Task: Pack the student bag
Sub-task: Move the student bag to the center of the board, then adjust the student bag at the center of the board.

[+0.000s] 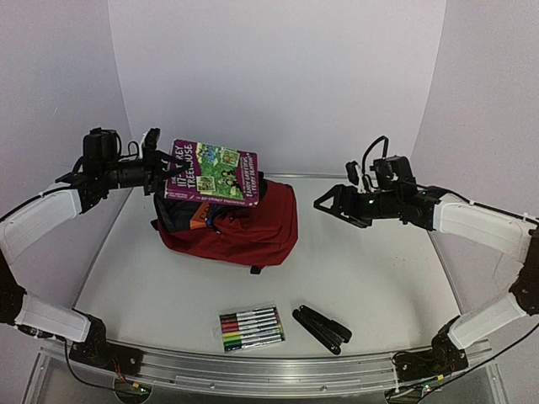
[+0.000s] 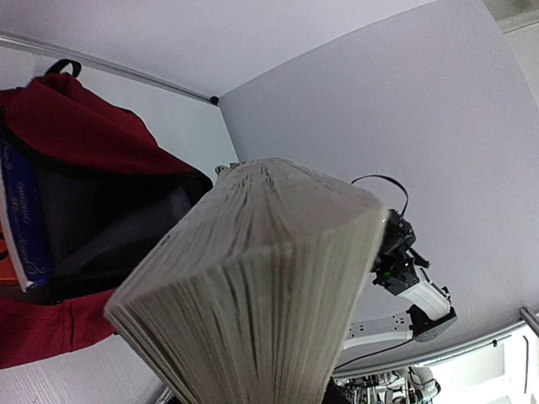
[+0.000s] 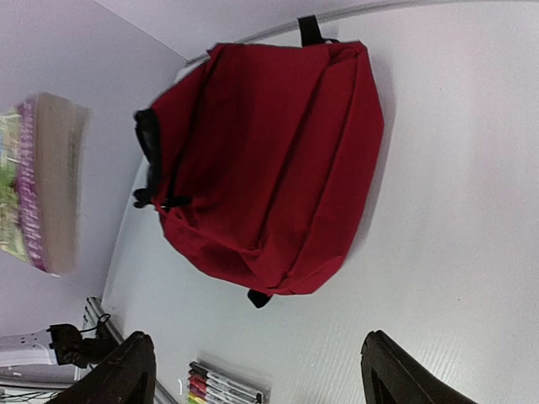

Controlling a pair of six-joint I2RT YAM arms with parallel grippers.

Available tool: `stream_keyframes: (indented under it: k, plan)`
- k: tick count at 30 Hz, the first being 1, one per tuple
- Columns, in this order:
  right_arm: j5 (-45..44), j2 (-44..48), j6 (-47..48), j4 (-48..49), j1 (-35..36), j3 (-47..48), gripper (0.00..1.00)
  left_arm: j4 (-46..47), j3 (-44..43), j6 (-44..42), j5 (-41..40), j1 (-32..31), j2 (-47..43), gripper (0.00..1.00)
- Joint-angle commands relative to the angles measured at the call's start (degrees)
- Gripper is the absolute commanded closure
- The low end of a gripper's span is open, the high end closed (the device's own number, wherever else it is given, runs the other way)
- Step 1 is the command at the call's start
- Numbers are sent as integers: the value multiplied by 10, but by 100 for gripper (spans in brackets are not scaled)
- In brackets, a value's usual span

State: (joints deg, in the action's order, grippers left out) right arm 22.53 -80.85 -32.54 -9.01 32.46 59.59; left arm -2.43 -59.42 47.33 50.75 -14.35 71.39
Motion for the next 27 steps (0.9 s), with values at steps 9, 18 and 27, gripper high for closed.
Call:
stream_keyframes:
  k: [9, 18, 27]
  plan:
    - [-84, -219, -59, 106, 94, 60, 25, -127, 17, -83, -66, 130, -99, 100]
    - [-91, -311, -89, 147, 104, 99, 49, -156, 29, -102, -85, 131, -107, 100]
    - [-168, -286, -82, 136, 93, 72, 100, -176, 32, -121, -81, 131, -117, 100]
